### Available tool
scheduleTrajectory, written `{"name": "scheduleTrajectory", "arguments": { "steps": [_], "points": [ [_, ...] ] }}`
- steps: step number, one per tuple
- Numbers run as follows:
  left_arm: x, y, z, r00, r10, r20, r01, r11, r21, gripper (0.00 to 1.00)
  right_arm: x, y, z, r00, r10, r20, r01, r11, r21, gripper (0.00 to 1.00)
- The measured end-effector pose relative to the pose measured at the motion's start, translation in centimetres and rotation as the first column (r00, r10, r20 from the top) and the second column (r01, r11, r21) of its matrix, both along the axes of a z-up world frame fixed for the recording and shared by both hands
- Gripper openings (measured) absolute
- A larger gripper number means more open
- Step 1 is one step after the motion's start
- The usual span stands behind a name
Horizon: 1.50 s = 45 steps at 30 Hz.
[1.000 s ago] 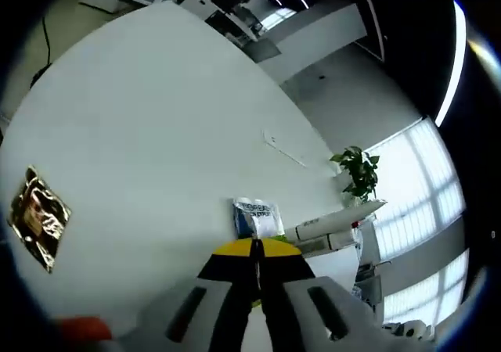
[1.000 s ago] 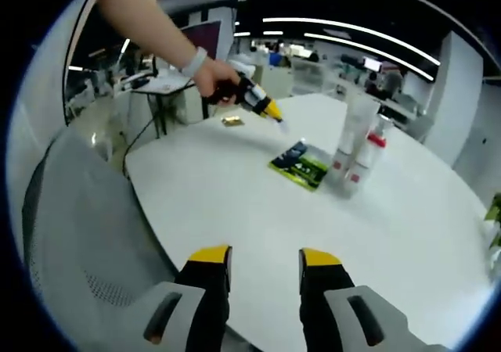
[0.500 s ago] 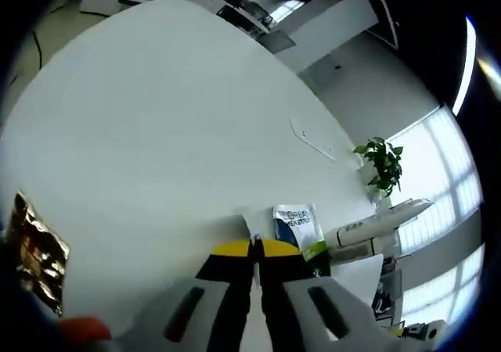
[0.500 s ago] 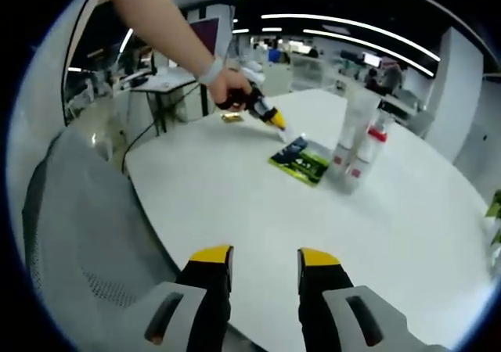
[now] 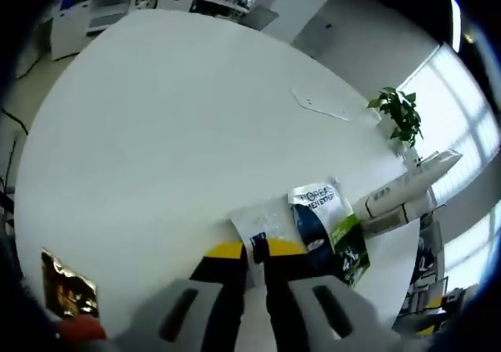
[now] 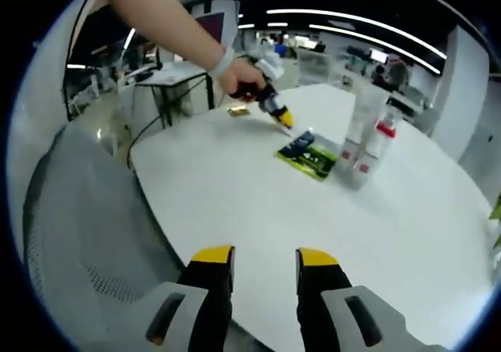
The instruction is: Arrange the skincare products in the storage area until every visible bottle or jar stands upright without overlapping.
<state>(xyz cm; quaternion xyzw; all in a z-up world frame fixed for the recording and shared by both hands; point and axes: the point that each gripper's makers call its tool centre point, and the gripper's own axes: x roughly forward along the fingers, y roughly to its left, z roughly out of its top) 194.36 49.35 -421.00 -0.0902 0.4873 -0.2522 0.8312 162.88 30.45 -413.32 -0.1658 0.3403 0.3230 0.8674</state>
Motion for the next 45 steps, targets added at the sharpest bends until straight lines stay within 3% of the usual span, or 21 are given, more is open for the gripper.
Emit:
{"name": "scheduleTrajectory", "arguments": {
  "steps": [8,13,16,19,23,25,28,30,33,36,39,42,45],
  "points": [
    [-0.6,0.8,-0.3,0.998,-0.035,0.043,0.030,0.993,0.113,0.13,-0.5,0.5,-0.6,0.999,0.040,-0.021,-0.040,0.999,-0.015,0.37],
    [-1.4,1.1,0.4,0.994,-0.073,0.077,0.061,0.987,0.148,0.24,-0.8,0.6,-1.1,0.997,0.050,-0.050,-0.052,0.998,-0.024,0.37],
    [-1.4,2.3,1.1,0.985,-0.112,0.132,0.081,0.972,0.223,0.30,-0.8,0.4,-1.4,0.997,0.043,-0.068,-0.045,0.999,-0.024,0.36],
    [-1.7,3.7,1.6,0.982,-0.103,0.160,0.061,0.967,0.247,0.35,-0.9,0.3,-1.6,0.996,0.038,-0.080,-0.041,0.999,-0.028,0.36],
    [-1.8,7.0,2.1,0.975,-0.044,0.217,-0.019,0.960,0.280,0.41,-1.0,0.4,-1.7,0.996,0.046,-0.080,-0.049,0.998,-0.034,0.36],
    [-1.8,9.4,2.5,0.964,-0.002,0.266,-0.084,0.947,0.310,0.41,-1.0,0.4,-1.7,0.996,0.050,-0.078,-0.053,0.998,-0.037,0.36],
    [-2.0,13.3,2.8,0.941,0.098,0.325,-0.199,0.935,0.293,0.47,-0.9,0.3,-1.6,0.996,0.040,-0.078,-0.043,0.999,-0.033,0.35],
    [-3.3,16.6,2.3,0.931,0.174,0.322,-0.269,0.921,0.282,0.51,-0.9,0.2,-1.6,0.996,0.035,-0.077,-0.038,0.999,-0.031,0.35],
    [-4.4,17.6,1.3,0.940,0.191,0.284,-0.264,0.933,0.244,0.54,-0.9,0.3,-1.5,0.996,0.038,-0.075,-0.041,0.999,-0.029,0.34],
    [-5.2,17.4,0.8,0.945,0.180,0.273,-0.249,0.937,0.243,0.57,-0.9,0.3,-1.5,0.996,0.042,-0.074,-0.045,0.999,-0.032,0.35],
    [-5.1,17.4,-0.2,0.958,0.135,0.253,-0.208,0.934,0.290,0.54,-0.9,0.2,-1.6,0.997,0.034,-0.074,-0.037,0.999,-0.032,0.35],
    [-4.6,17.1,-0.6,0.961,0.135,0.240,-0.204,0.935,0.290,0.54,-0.8,0.0,-1.6,0.997,0.022,-0.080,-0.024,0.999,-0.029,0.35],
    [-4.0,17.0,-0.5,0.964,0.070,0.255,-0.156,0.929,0.336,0.45,-0.8,0.0,-1.7,0.997,0.022,-0.080,-0.025,0.999,-0.034,0.34]
  ]
}}
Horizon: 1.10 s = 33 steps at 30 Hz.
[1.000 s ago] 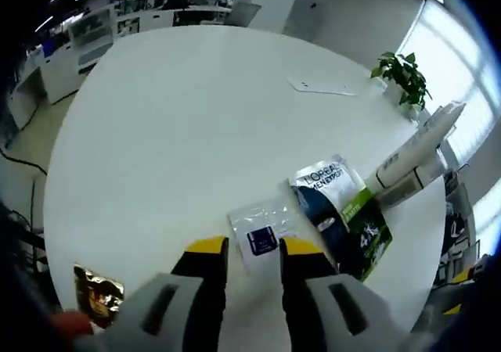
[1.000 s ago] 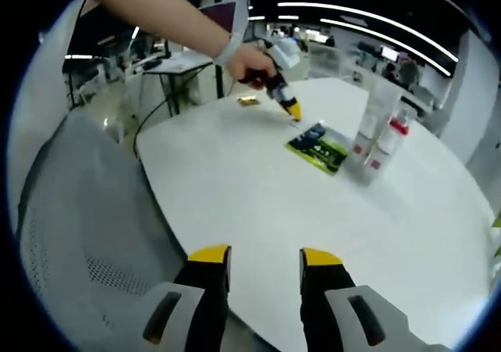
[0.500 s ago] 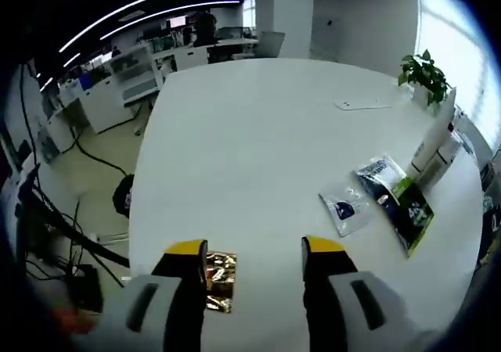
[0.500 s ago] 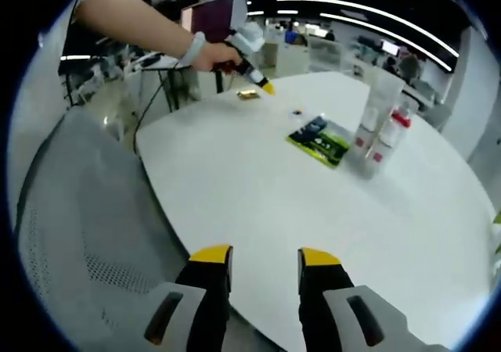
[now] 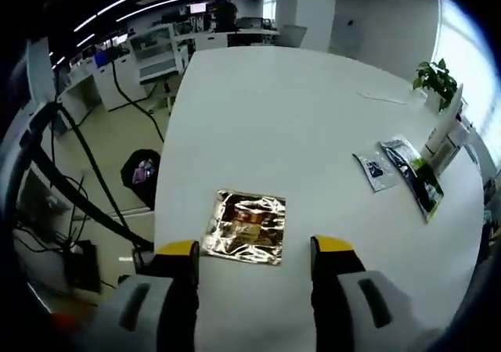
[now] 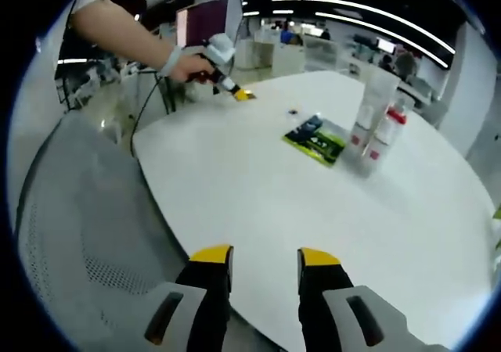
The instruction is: Arrange the skincare products in the storage area until every visible bottle or jar stands upright without overlapping.
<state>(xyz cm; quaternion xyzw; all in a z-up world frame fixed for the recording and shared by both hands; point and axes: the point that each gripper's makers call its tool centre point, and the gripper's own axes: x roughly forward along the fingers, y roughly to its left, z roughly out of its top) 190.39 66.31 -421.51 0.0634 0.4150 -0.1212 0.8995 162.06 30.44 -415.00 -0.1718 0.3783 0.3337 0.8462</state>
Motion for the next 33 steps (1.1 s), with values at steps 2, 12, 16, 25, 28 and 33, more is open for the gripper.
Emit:
{"name": "scheduleTrajectory", "arguments": {
  "steps": [2,12,16,25,28,33],
  "points": [
    [0.5,-0.1,0.1,1.000,-0.011,0.001,0.011,1.000,-0.002,0.44,0.0,0.0,0.0,1.000,0.002,0.002,-0.002,1.000,-0.003,0.34],
    [0.9,-0.1,0.0,0.996,-0.088,-0.006,0.088,0.996,-0.015,0.44,0.0,0.0,0.1,1.000,-0.002,0.001,0.002,1.000,0.004,0.34],
    [0.6,0.0,0.2,0.996,-0.088,-0.005,0.088,0.996,-0.017,0.39,0.0,0.0,0.2,1.000,-0.003,0.004,0.003,1.000,0.004,0.34],
    [-0.2,-0.8,0.7,0.994,-0.107,-0.009,0.107,0.994,-0.009,0.29,0.1,0.0,0.4,1.000,-0.004,0.013,0.004,1.000,0.006,0.33],
    [-0.9,-1.4,1.0,0.995,-0.098,-0.011,0.098,0.995,-0.030,0.29,0.2,0.0,0.4,1.000,-0.004,0.017,0.004,1.000,0.006,0.33],
    [-2.6,-3.3,2.0,0.994,-0.107,0.008,0.108,0.992,-0.065,0.28,0.2,0.0,0.6,1.000,0.000,0.028,0.000,1.000,0.003,0.33]
  ]
}}
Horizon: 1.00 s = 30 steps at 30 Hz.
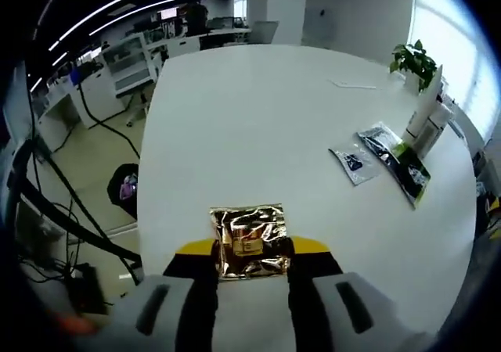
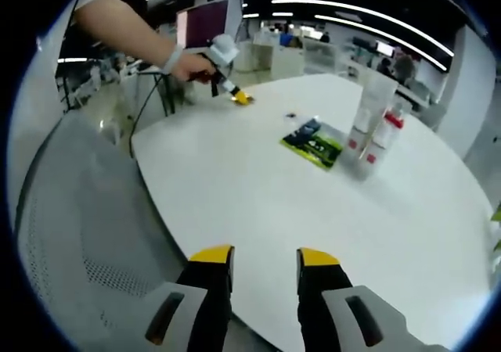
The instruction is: Arrange the skincare products in the storage area until every visible bottle or jar stands upright without overlapping.
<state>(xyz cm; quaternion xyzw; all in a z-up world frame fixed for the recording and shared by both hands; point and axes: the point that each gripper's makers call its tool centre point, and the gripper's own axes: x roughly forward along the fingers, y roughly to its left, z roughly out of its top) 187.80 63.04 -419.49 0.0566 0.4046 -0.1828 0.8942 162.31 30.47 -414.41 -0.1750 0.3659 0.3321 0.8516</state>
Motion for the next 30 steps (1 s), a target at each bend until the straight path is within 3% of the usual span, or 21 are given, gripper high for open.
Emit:
{"name": "scheduleTrajectory", "arguments": {
  "steps": [5,8,11,25,30],
  "points": [
    [-2.0,-2.5,2.2,0.999,0.000,0.044,0.003,0.998,-0.056,0.29,0.1,0.1,0.2,1.000,0.004,0.012,-0.004,1.000,0.005,0.34],
    [-3.7,-4.1,4.1,0.994,-0.019,0.107,0.023,0.999,-0.043,0.29,0.1,0.3,0.4,1.000,0.011,0.019,-0.012,1.000,0.009,0.35],
    [-5.8,-5.6,6.2,0.987,-0.006,0.163,0.019,0.996,-0.081,0.29,0.1,0.4,0.6,1.000,0.014,0.028,-0.014,1.000,0.012,0.35],
    [-18.2,-10.2,9.9,0.977,-0.072,0.202,0.099,0.986,-0.132,0.29,0.1,1.3,1.8,0.996,0.044,0.071,-0.046,0.998,0.030,0.33],
    [-21.8,-11.7,10.9,0.969,-0.109,0.221,0.139,0.983,-0.124,0.29,-0.4,3.5,3.5,0.989,0.106,0.107,-0.114,0.991,0.072,0.33]
  ]
}}
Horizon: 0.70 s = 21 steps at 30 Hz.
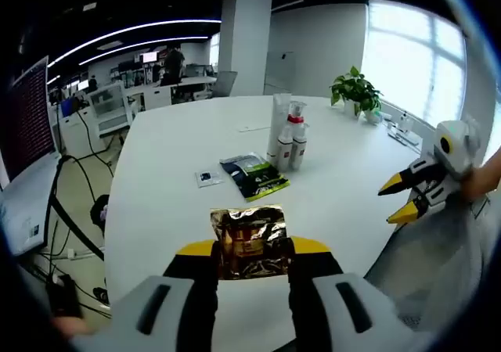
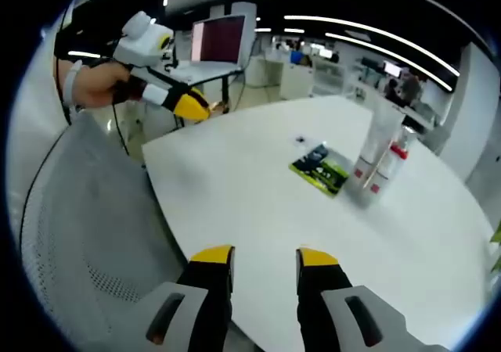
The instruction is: Arrange the skincare products in the storage area until every visible bottle or jar stands upright without overlapping.
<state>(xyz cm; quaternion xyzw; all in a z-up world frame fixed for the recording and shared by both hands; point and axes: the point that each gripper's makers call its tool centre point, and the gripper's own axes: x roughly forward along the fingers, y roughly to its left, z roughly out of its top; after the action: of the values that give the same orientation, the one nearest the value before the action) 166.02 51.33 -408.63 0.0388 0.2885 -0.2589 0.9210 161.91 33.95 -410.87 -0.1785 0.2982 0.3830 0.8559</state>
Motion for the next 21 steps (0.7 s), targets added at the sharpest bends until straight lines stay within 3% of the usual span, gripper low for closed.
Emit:
{"name": "scheduleTrajectory", "arguments": {
  "steps": [5,10,16,21],
  "points": [
    [-2.5,-0.9,0.0,0.998,-0.061,0.013,0.060,0.997,0.049,0.29,0.2,3.8,2.0,1.000,0.002,-0.015,0.000,0.990,0.143,0.33],
    [-4.2,-1.2,-0.9,0.994,-0.106,0.006,0.104,0.989,0.100,0.30,0.3,7.7,3.5,0.998,0.001,-0.065,0.019,0.953,0.302,0.32],
    [-4.2,-1.2,-0.7,0.992,-0.122,0.045,0.115,0.984,0.133,0.30,-0.1,9.0,2.9,0.995,0.033,-0.098,0.001,0.943,0.334,0.32],
    [-3.8,-0.7,-1.1,0.994,-0.095,0.053,0.085,0.983,0.160,0.30,0.3,8.3,2.9,0.986,0.000,-0.164,0.063,0.922,0.382,0.32]
  ]
}}
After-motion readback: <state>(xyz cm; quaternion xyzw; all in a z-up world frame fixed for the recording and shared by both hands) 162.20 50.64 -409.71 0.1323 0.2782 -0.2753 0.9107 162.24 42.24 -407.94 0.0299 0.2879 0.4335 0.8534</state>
